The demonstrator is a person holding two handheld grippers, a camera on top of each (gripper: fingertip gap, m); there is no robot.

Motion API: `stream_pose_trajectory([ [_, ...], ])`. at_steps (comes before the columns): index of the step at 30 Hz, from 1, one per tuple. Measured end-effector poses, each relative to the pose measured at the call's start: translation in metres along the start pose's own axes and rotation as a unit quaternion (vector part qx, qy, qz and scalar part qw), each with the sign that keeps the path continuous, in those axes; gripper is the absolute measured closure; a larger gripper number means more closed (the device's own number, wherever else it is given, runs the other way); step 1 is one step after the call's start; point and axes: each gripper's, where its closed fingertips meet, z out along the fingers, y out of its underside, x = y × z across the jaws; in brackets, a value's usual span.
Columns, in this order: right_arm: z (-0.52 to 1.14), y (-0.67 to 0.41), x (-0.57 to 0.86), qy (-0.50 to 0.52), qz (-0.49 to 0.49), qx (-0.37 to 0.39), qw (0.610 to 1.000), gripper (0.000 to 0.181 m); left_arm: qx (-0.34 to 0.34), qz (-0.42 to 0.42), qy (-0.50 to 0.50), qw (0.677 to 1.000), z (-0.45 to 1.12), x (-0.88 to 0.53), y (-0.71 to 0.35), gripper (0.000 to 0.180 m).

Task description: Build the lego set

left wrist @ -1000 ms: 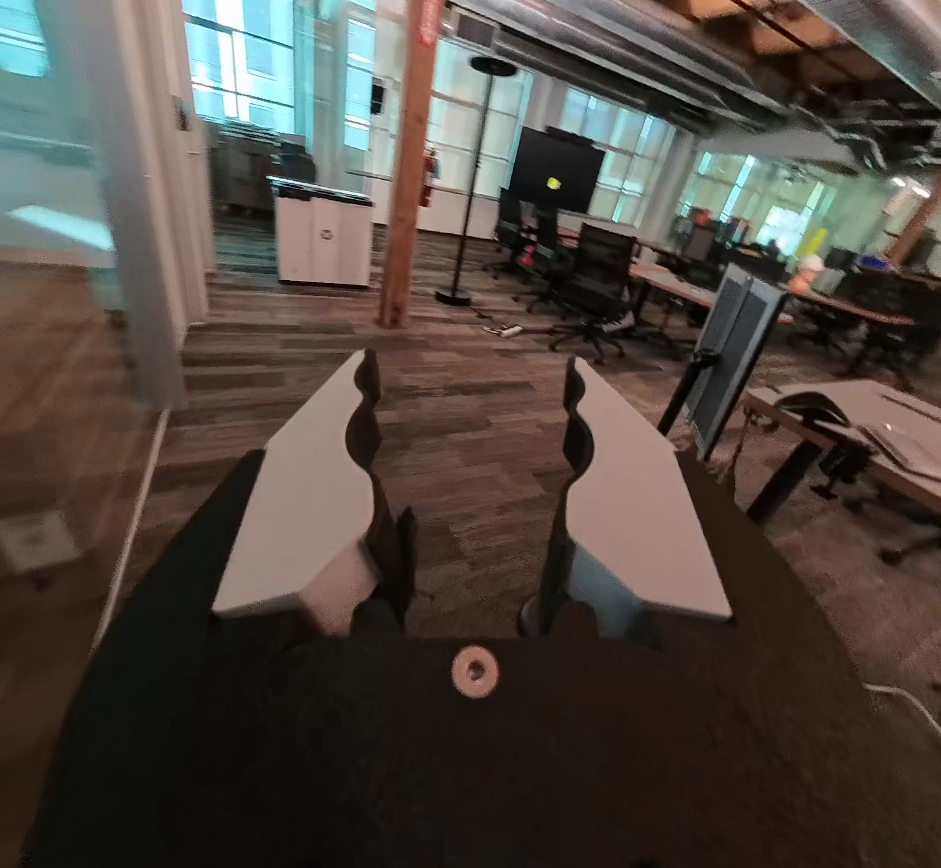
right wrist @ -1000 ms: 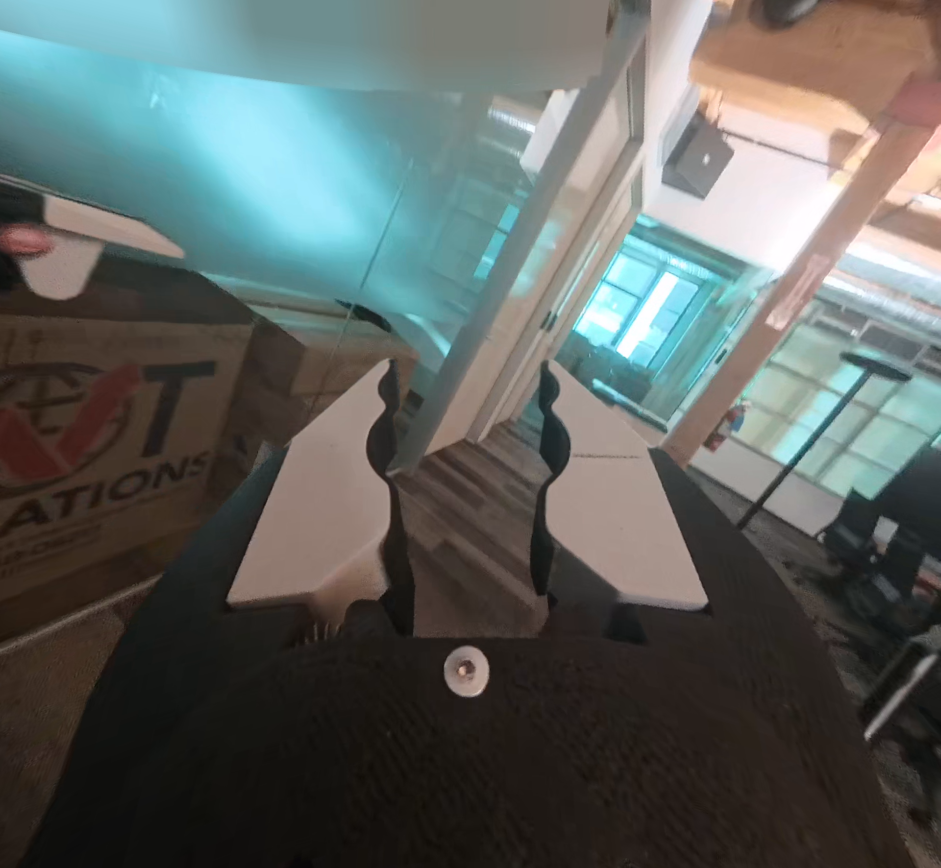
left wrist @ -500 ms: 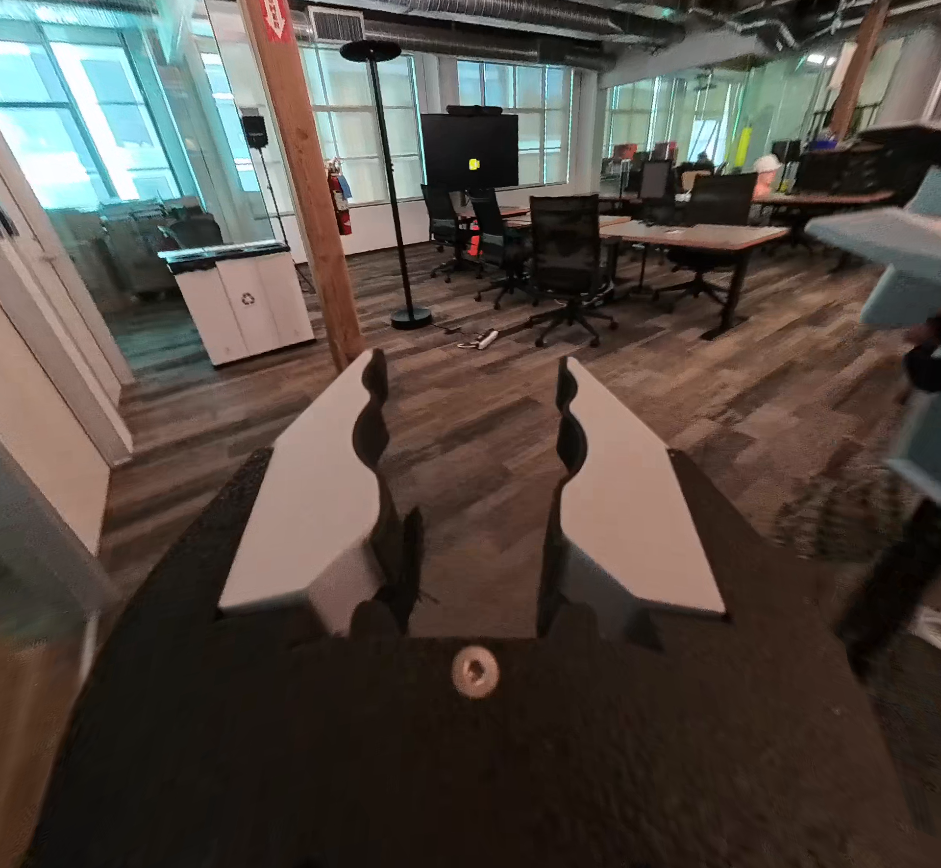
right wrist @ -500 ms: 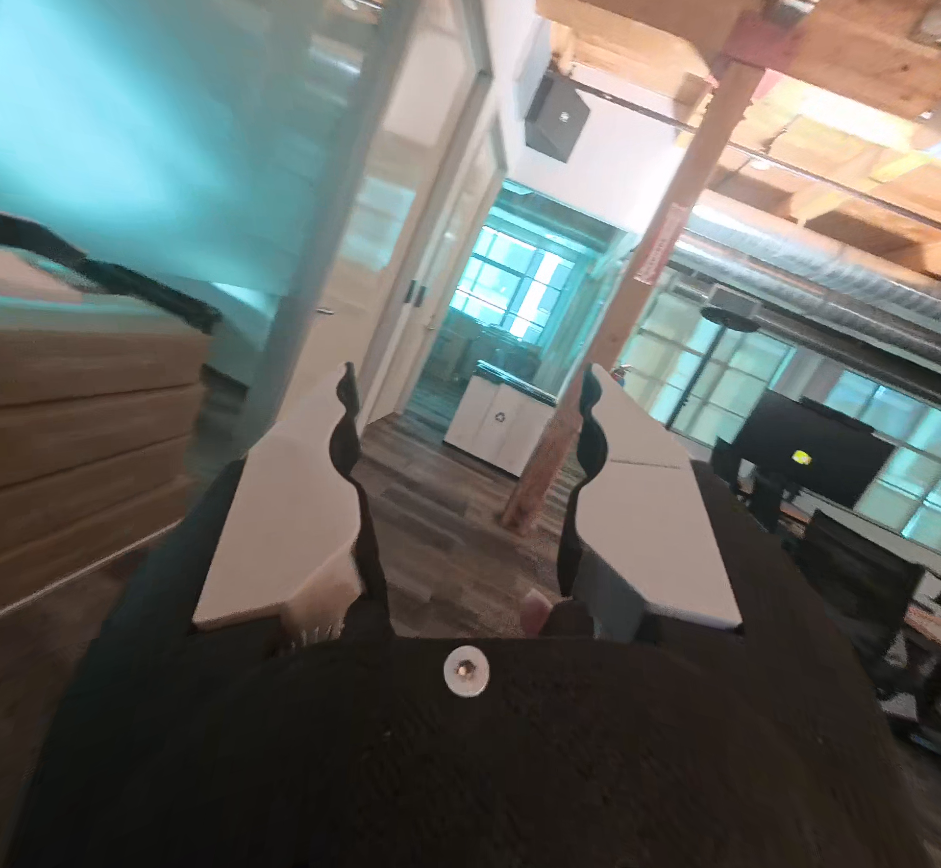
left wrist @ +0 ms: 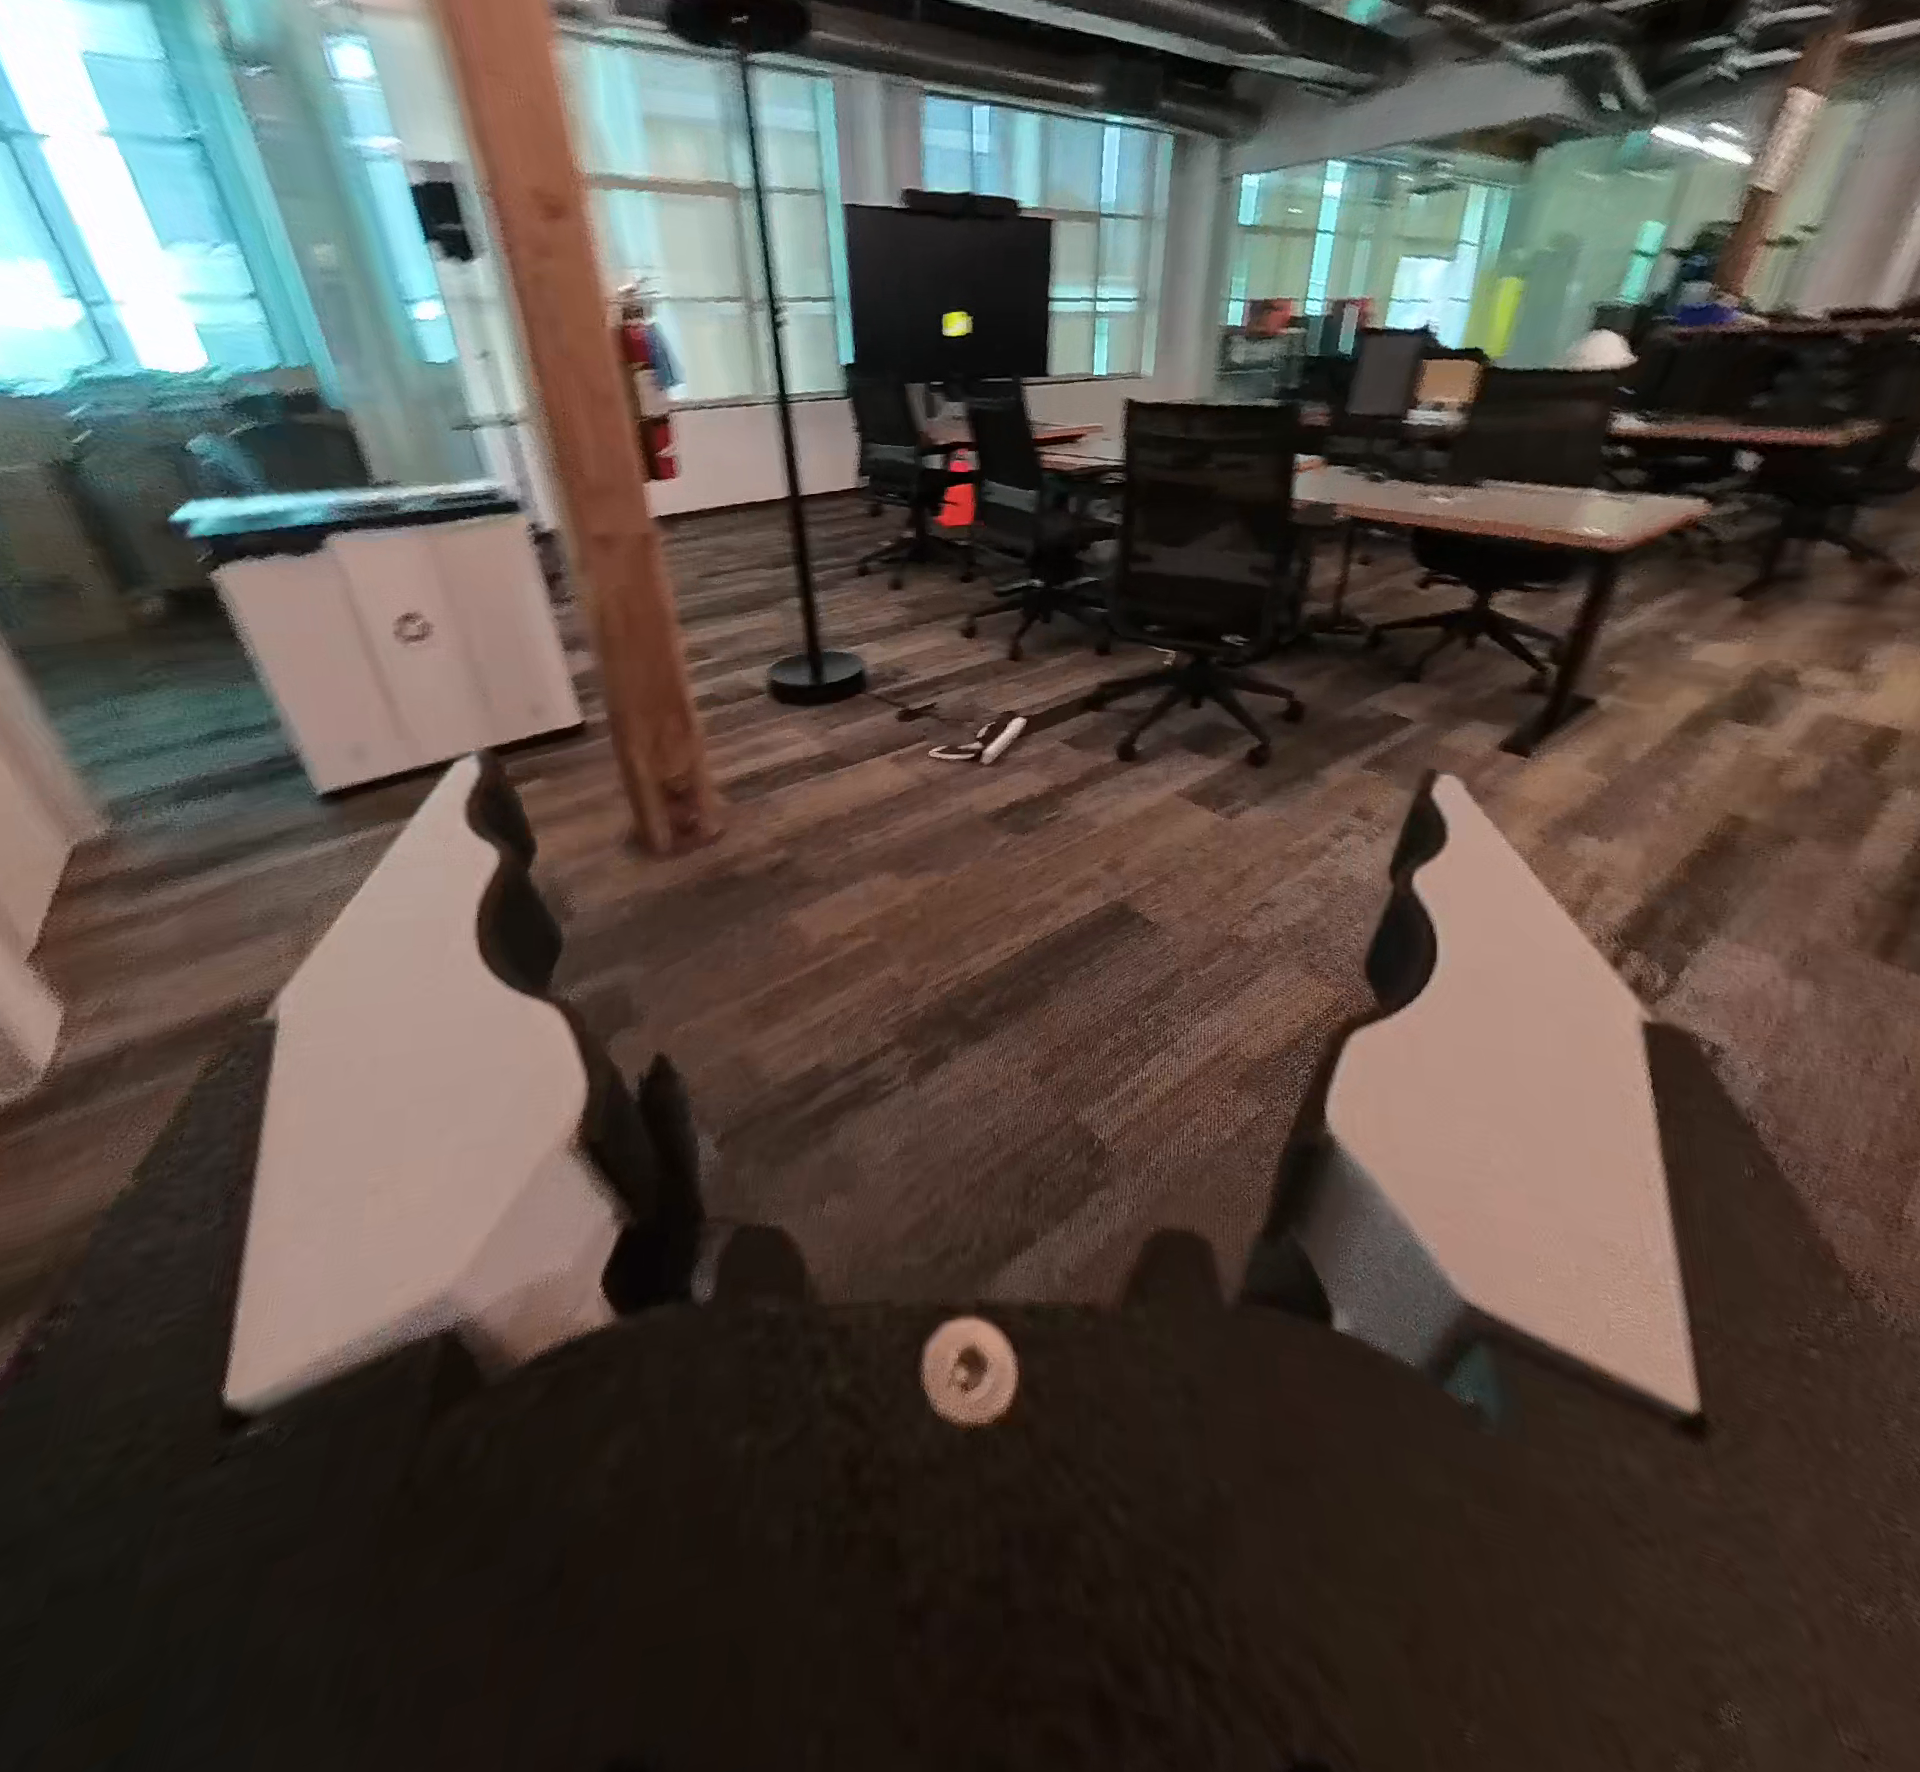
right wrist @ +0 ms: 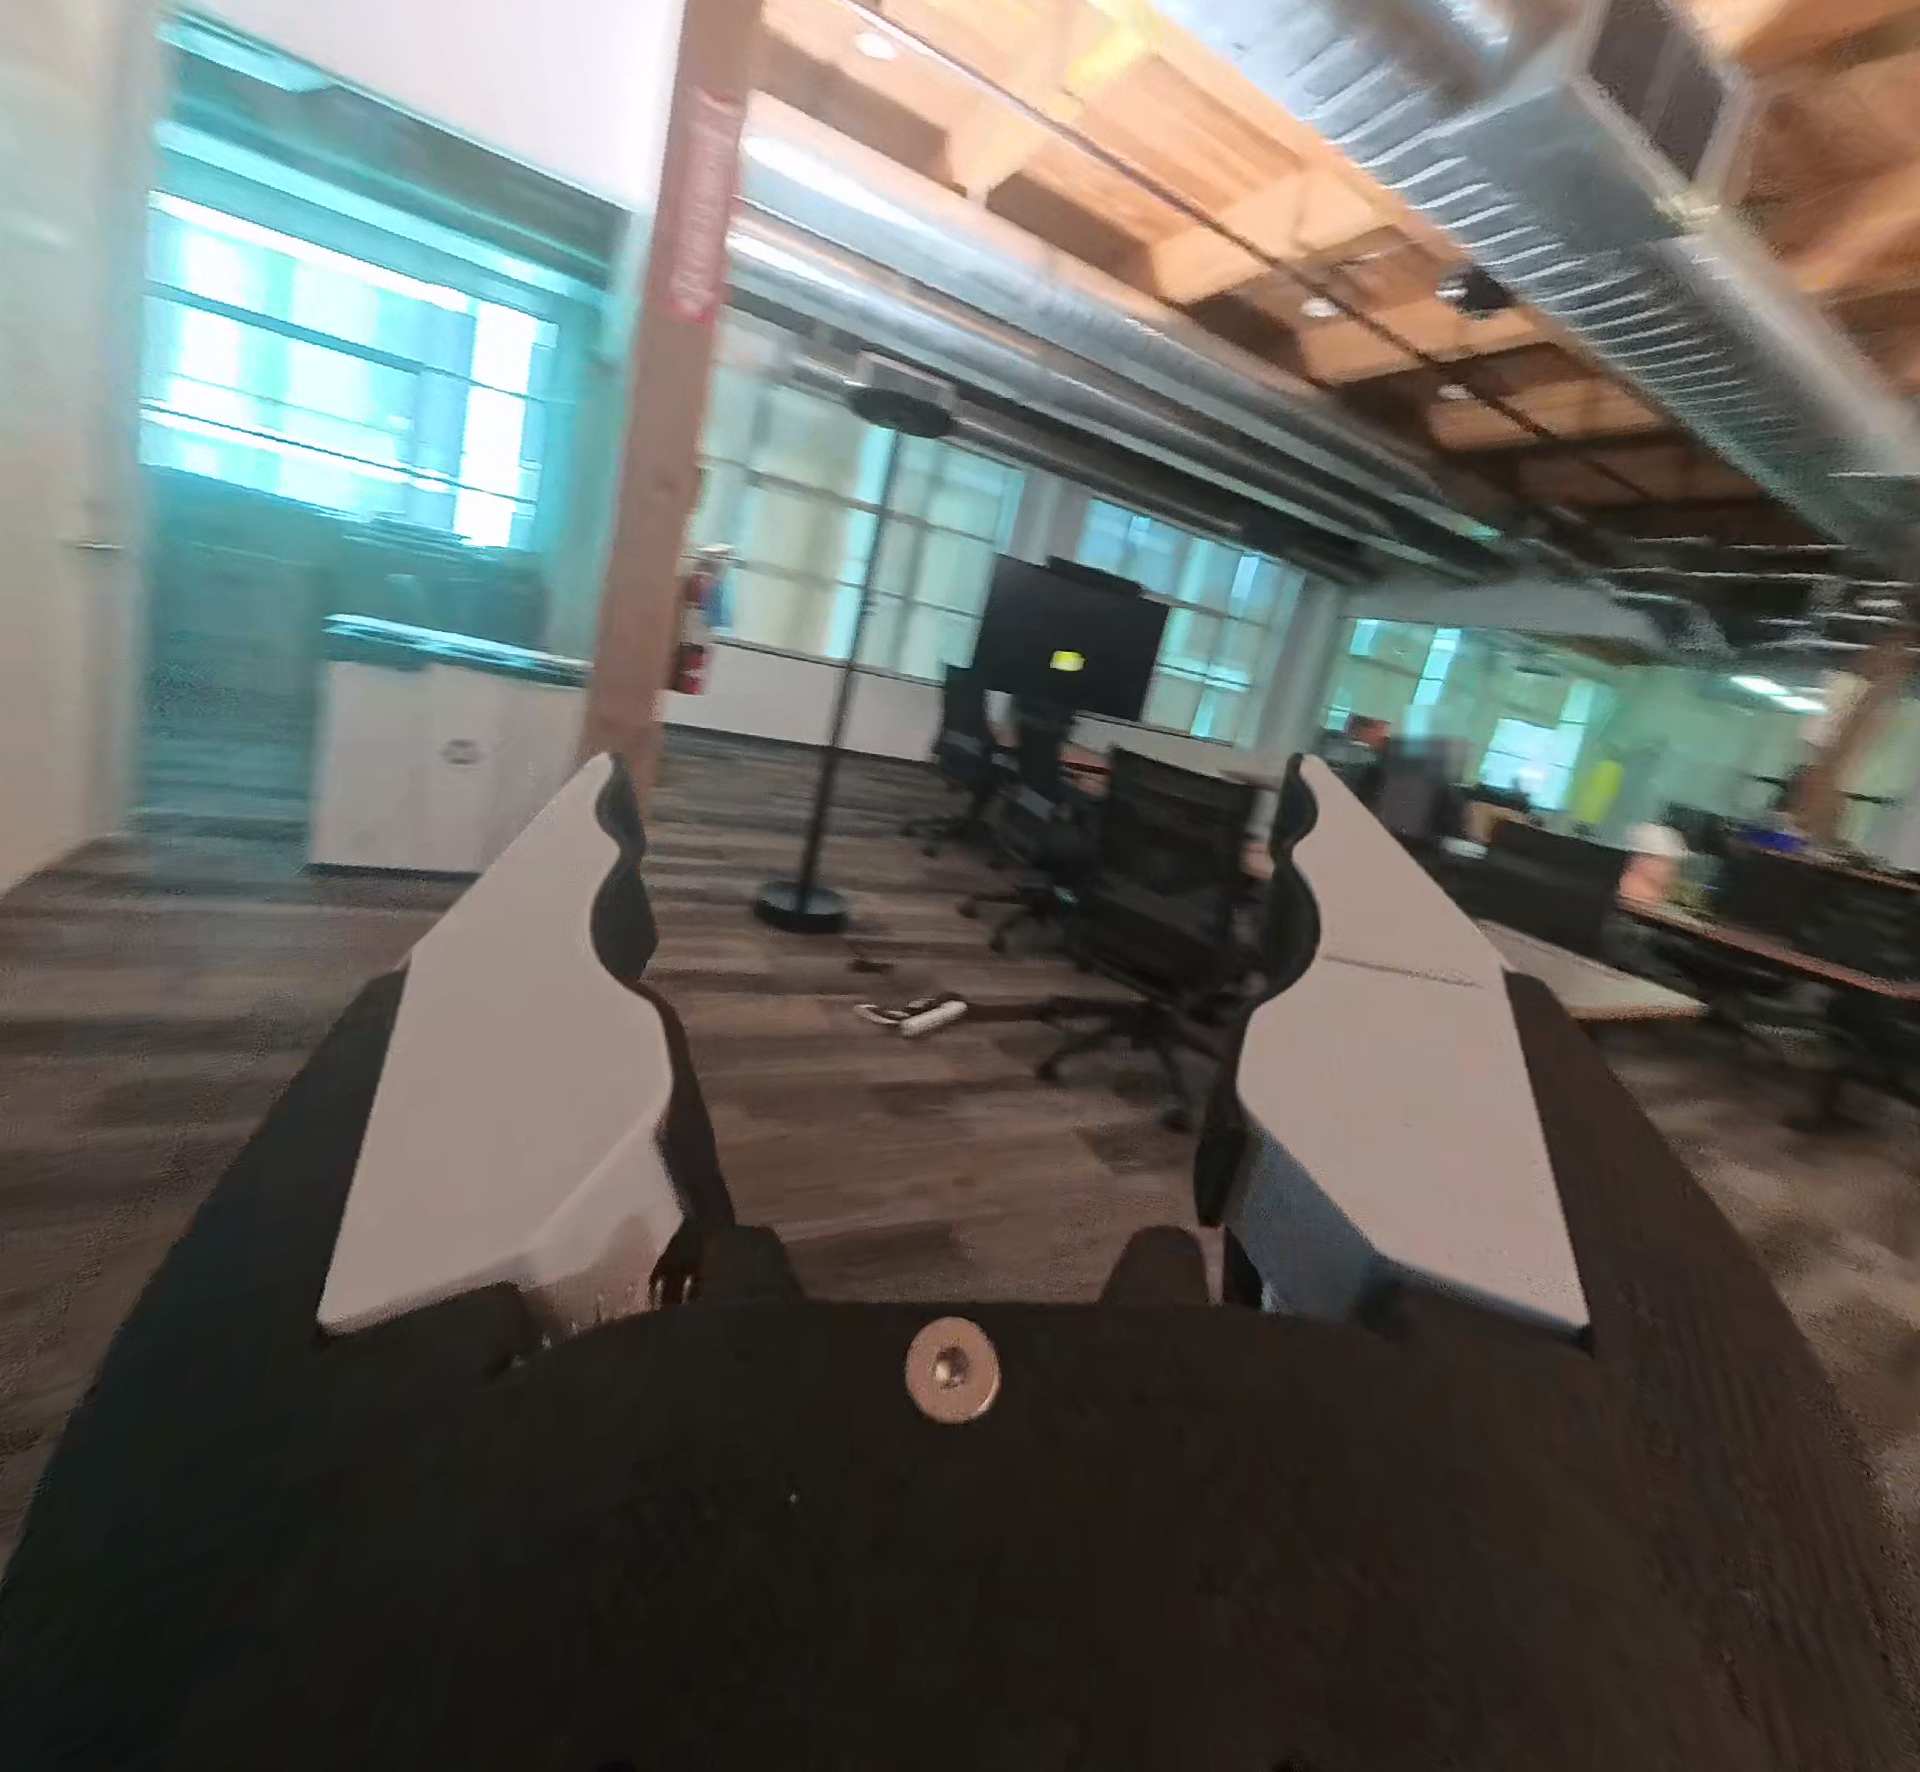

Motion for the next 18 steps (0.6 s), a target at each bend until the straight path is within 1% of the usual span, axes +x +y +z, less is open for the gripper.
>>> stream_pose_trajectory([
  [2, 0.020, 0.018, 0.041, 0.070, -0.023, -0.014, 0.997, 0.059, -0.005, 0.031, 0.048, 0.998, 0.070, 0.021, 0.002, 0.023],
  [5, 0.031, 0.055, 0.100, 0.158, -0.035, -0.053, 0.985, 0.052, -0.008, 0.033, 0.110, 0.993, 0.164, 0.066, 0.010, 0.022],
  [6, 0.034, 0.064, 0.115, 0.170, -0.042, -0.052, 0.983, 0.047, -0.006, 0.027, 0.131, 0.991, 0.192, 0.084, 0.013, 0.022],
  [9, 0.039, 0.083, 0.169, 0.216, -0.100, -0.025, 0.971, 0.048, 0.001, 0.006, 0.192, 0.981, 0.272, 0.143, 0.029, 0.023],
  [11, 0.051, 0.107, 0.212, 0.251, -0.126, -0.027, 0.959, 0.047, 0.006, -0.004, 0.210, 0.978, 0.323, 0.177, 0.040, 0.022],
  [14, 0.091, 0.146, 0.277, 0.290, -0.134, -0.036, 0.947, 0.044, -0.006, -0.018, 0.221, 0.975, 0.399, 0.228, 0.055, 0.022],
  [16, 0.128, 0.167, 0.319, 0.310, -0.114, -0.029, 0.944, 0.042, -0.017, -0.025, 0.233, 0.972, 0.449, 0.262, 0.057, 0.022],
  [18, 0.168, 0.183, 0.354, 0.313, -0.098, -0.027, 0.944, 0.039, -0.012, -0.017, 0.250, 0.968, 0.498, 0.297, 0.052, 0.022],
])
